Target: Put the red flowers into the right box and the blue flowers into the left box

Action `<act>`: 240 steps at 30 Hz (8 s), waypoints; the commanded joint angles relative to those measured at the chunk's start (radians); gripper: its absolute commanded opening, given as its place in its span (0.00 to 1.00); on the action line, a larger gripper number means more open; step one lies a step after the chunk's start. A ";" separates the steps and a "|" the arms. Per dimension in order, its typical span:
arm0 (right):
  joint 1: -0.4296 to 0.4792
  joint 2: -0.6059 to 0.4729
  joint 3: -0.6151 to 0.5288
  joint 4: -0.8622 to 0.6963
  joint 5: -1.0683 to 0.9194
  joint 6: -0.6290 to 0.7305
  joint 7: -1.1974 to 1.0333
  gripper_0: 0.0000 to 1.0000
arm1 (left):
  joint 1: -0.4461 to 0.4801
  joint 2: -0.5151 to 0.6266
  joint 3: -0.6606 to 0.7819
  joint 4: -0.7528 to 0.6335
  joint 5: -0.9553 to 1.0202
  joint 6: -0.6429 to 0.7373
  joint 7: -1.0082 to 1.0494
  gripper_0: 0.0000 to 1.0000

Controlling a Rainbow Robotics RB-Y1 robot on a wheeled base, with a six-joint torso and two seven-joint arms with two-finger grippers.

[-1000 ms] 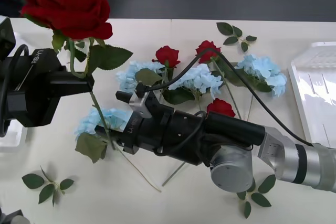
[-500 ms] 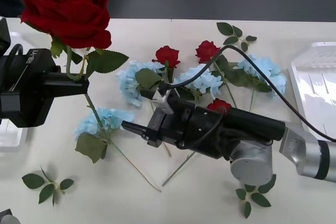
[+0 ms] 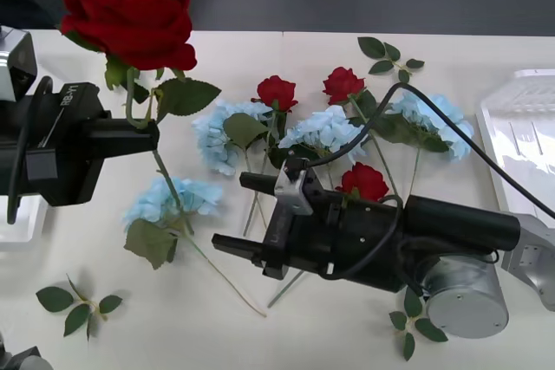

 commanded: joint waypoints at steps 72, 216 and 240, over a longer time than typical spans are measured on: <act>-0.010 -0.137 -0.024 0.010 -0.056 -0.168 -0.084 0.00 | -0.046 -0.077 -0.028 -0.003 -0.053 0.000 -0.078 1.00; 0.367 0.402 -0.991 0.198 0.809 1.631 -1.084 0.86 | 0.156 0.289 -0.852 -0.347 -1.601 -0.048 1.724 0.00; 0.357 0.400 -0.992 0.431 0.881 1.413 -1.118 0.86 | -0.005 0.403 -0.109 -0.187 -1.392 0.095 1.032 0.00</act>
